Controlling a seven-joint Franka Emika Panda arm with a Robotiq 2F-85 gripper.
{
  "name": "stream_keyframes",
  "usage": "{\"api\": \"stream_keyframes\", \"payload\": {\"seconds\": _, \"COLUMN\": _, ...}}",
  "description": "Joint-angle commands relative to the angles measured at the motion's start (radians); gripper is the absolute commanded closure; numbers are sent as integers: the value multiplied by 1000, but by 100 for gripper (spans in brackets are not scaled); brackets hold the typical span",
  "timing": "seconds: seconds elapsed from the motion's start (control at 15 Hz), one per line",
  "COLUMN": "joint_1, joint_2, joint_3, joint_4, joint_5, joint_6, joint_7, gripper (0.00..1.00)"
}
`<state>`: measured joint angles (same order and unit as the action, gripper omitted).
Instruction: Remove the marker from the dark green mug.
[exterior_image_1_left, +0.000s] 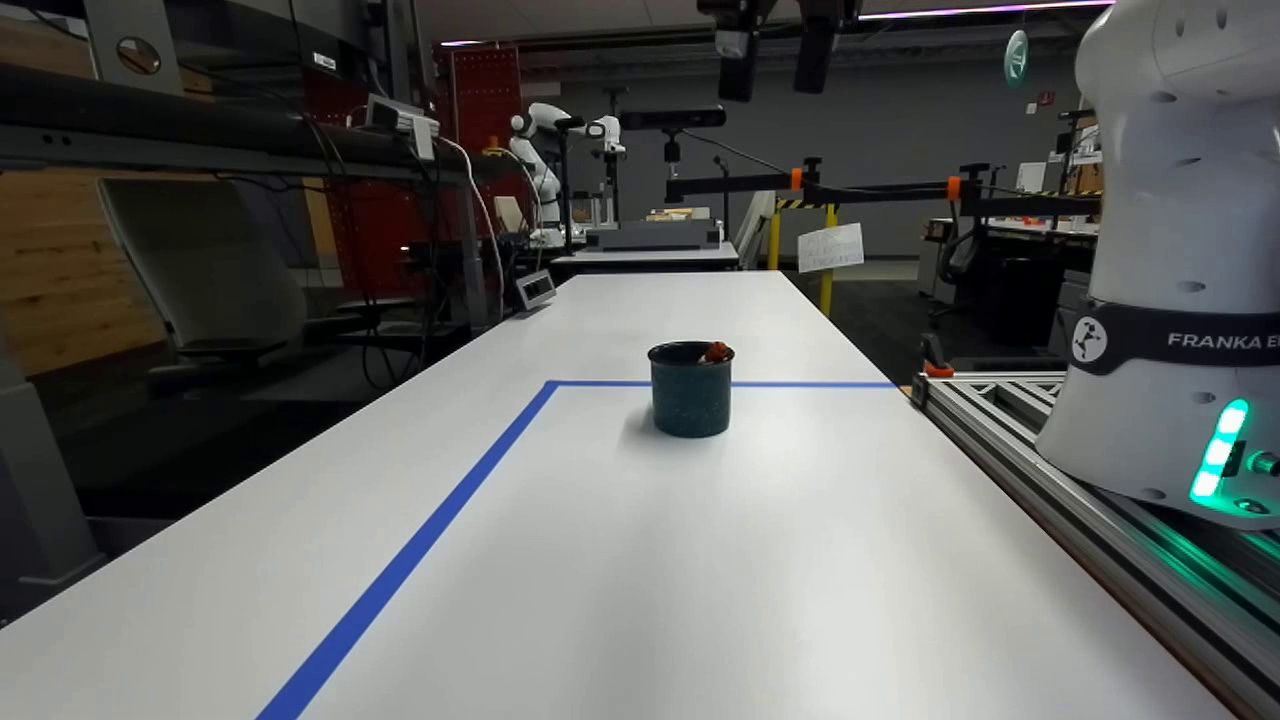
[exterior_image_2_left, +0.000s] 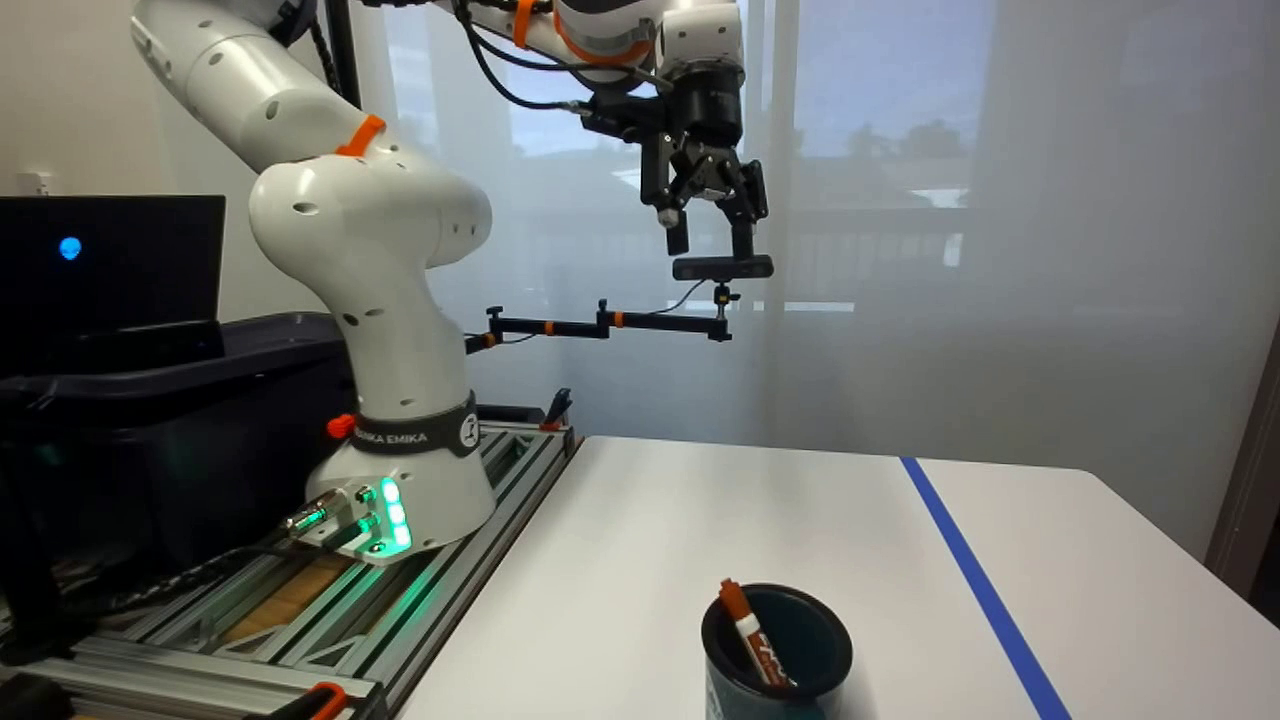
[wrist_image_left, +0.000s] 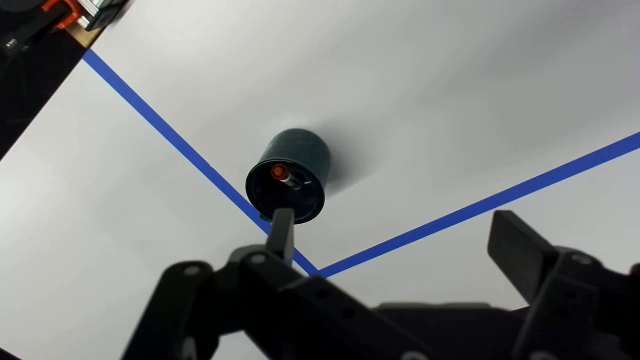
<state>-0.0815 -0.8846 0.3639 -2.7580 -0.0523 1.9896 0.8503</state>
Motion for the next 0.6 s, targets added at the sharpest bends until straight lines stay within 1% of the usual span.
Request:
{"api": "stream_keyframes", "payload": {"seconds": 0.0, "joint_1": -19, "joint_2": 50, "joint_3": -8, "joint_4": 2, "joint_5": -36, "joint_6": 34, "joint_7": 41, "gripper": 0}}
{"api": "stream_keyframes", "payload": {"seconds": 0.27, "joint_1": -55, "joint_2": 88, "joint_3": 11, "joint_4": 2, "joint_5": -93, "joint_6": 63, "joint_7": 118, "gripper": 0}}
{"api": "stream_keyframes", "payload": {"seconds": 0.53, "joint_1": -70, "joint_2": 111, "joint_3": 23, "joint_4": 2, "joint_5": -145, "joint_6": 48, "joint_7": 235, "gripper": 0}}
